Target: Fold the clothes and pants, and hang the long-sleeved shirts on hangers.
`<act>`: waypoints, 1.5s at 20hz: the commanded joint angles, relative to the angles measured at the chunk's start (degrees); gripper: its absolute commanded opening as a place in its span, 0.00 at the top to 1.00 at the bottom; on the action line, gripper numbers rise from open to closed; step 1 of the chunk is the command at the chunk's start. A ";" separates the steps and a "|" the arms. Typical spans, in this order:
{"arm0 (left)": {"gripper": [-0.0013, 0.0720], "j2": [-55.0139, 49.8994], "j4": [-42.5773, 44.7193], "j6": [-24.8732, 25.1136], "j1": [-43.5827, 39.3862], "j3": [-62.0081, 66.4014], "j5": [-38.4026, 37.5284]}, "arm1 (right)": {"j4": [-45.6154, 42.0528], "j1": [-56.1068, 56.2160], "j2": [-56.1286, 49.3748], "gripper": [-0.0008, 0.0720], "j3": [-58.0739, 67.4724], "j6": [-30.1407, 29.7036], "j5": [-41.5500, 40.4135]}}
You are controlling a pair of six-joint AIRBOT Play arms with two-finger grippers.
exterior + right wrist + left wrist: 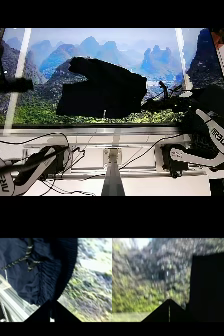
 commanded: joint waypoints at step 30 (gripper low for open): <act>0.98 -19.06 -38.69 23.21 8.02 -5.29 -2.01 | 2.73 0.52 4.94 0.95 13.00 -2.51 11.91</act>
